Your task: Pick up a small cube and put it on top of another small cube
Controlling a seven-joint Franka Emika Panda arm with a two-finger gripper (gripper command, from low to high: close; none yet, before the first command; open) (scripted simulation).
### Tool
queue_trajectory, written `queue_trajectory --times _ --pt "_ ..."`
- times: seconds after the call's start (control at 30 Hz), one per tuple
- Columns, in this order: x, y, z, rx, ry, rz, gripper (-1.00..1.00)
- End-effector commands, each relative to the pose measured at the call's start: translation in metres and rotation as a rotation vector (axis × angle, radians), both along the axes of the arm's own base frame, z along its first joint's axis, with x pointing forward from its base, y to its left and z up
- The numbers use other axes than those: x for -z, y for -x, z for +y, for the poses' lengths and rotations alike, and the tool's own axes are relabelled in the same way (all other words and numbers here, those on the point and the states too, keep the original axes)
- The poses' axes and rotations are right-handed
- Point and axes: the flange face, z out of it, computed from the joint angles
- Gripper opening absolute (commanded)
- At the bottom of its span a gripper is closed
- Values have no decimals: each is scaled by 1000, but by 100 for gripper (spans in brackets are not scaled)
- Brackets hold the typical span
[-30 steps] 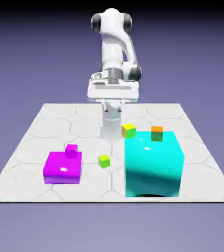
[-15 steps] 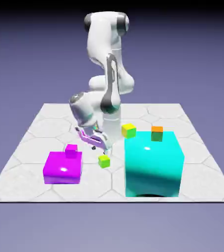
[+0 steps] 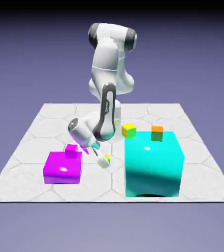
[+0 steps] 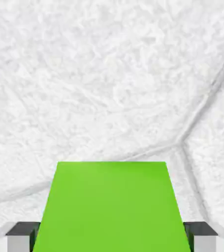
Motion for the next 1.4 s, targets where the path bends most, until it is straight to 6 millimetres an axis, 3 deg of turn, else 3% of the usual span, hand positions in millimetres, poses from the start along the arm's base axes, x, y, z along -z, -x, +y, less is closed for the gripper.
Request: queue_trajectory --times 0.0,0.13,0.23,0.47,0.67,0.9,1.13,1.17,1.23,1.37 --pt "-9 -2 -3 -1 0 1 -100" --pt "-42 -5 -16 -1 2 3 -100" --pt "-69 -30 -38 -71 22 -35 -100" --pt "-139 -120 31 -506 -18 -71 -100" --pt "-207 -165 105 -850 -8 -65 -100" --pt "-260 -172 212 -1197 -21 -45 -100" --pt "-317 -148 314 -1523 -22 -17 -100" --pt "-319 -145 323 -1559 -17 -11 -100" --pt "-314 -149 321 -1572 5 0 -100" --pt "-268 -132 314 -1572 5 1 -100"
